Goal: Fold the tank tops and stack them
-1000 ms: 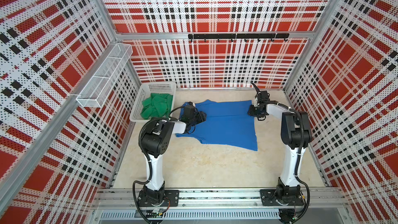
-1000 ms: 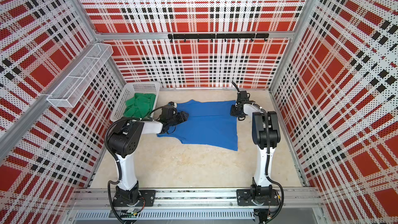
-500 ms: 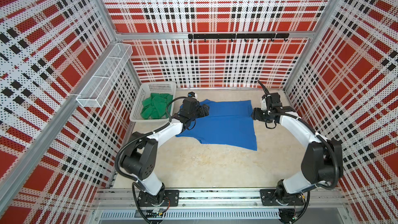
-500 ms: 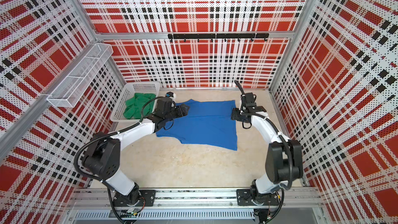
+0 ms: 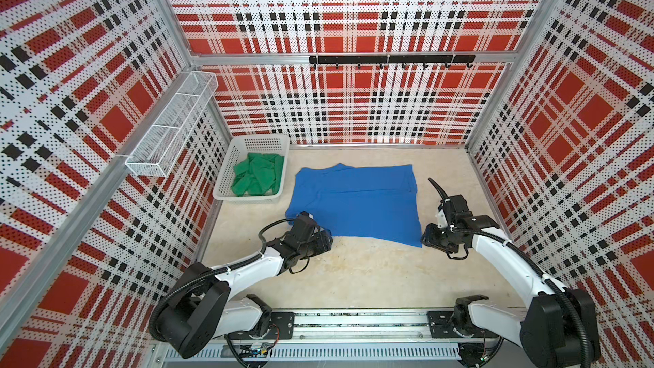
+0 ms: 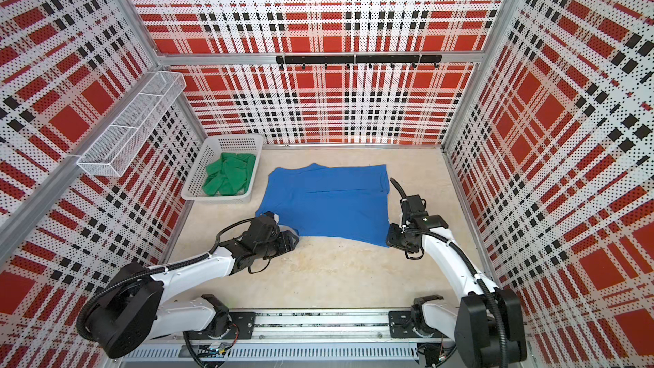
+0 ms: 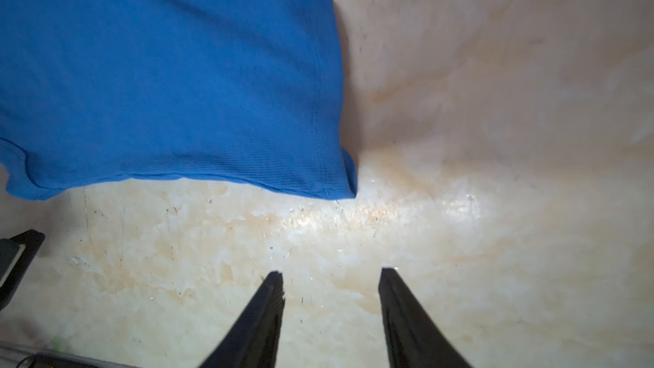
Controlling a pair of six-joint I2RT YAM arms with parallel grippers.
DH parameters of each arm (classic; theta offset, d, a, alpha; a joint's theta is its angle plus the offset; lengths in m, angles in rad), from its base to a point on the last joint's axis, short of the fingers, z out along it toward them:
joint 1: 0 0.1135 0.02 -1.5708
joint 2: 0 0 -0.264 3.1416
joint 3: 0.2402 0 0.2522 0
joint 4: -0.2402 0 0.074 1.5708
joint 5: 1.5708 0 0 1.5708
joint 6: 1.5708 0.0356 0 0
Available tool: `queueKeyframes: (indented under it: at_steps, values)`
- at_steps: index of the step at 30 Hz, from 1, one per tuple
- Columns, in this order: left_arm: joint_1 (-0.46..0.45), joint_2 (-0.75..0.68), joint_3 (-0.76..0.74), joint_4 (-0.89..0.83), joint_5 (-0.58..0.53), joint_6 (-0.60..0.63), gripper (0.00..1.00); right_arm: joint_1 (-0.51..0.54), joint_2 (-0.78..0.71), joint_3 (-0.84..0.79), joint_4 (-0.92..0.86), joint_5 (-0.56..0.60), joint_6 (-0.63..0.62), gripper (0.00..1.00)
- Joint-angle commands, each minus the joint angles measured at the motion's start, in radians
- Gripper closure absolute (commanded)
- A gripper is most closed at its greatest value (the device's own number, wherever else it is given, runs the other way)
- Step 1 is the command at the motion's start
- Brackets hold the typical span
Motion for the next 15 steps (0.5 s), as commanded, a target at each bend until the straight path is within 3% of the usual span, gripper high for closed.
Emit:
queueKeyframes:
  at_steps: [1,11,15]
  values:
    - [-0.009,-0.002,0.004,0.111,0.013,-0.097,0.27,-0.023,-0.001,-0.029,0.066,-0.069,0.024,0.52]
    - [-0.026,0.132,0.002,0.227,-0.001,-0.166,0.30,-0.031,0.012,-0.057,0.117,-0.053,0.041,0.52]
    - [-0.045,0.181,0.001,0.231,-0.021,-0.192,0.36,-0.034,0.000,-0.061,0.126,-0.065,0.041,0.52]
